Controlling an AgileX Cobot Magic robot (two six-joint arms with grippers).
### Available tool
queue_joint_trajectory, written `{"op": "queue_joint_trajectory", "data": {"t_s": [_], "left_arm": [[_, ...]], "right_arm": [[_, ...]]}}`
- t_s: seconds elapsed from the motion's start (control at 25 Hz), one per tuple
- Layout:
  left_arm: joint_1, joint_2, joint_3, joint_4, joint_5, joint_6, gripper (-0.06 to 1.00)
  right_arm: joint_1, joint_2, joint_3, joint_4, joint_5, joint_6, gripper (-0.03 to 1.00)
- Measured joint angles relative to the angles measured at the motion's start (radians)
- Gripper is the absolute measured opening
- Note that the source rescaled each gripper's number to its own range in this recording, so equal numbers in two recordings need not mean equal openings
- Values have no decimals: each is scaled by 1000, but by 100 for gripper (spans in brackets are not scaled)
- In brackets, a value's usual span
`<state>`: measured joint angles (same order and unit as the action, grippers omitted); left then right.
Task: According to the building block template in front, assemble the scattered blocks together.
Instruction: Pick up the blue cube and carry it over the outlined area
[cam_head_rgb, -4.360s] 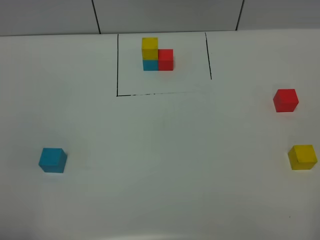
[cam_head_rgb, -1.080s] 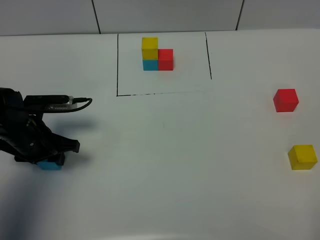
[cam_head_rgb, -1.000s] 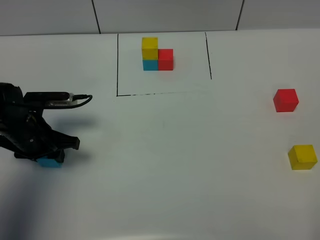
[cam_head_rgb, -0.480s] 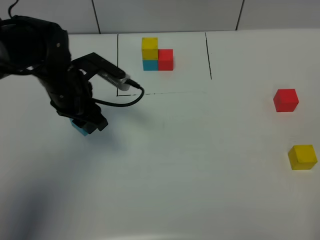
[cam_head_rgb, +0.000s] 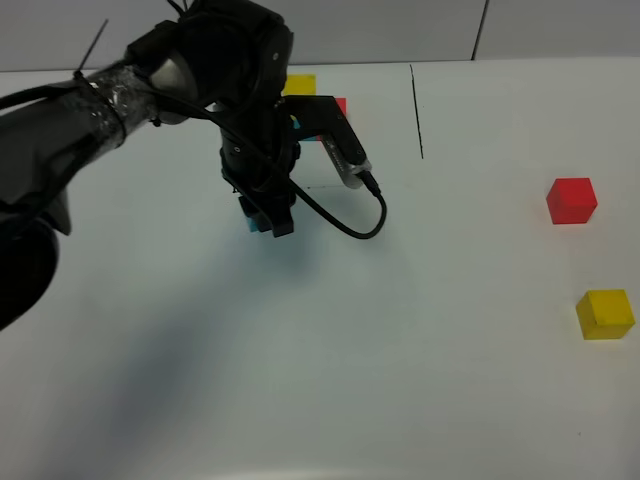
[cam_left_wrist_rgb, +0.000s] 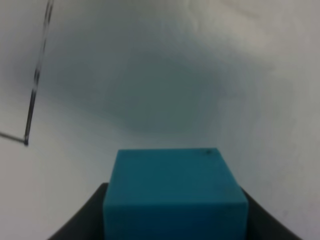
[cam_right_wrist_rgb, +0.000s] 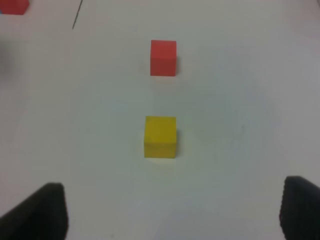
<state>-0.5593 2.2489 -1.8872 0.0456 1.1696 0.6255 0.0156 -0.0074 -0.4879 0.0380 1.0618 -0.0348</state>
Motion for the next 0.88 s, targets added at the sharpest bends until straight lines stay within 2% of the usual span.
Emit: {"op": "queue_joint_trajectory", "data": {"t_s": [0.2, 0.4, 0.52, 0.88], "left_arm": [[-44, 98, -142, -15, 16, 100, 0], [-64, 164, -220, -107, 16, 182, 0], [-65, 184, -234, -138, 16, 213, 0], [-65, 217, -235, -149, -22, 244, 0]], "right_arm": [[0, 0, 0, 0, 0, 0, 73], [0, 0, 0, 0, 0, 1, 73], [0, 0, 0, 0, 0, 1, 73], [0, 0, 0, 0, 0, 1, 73]]}}
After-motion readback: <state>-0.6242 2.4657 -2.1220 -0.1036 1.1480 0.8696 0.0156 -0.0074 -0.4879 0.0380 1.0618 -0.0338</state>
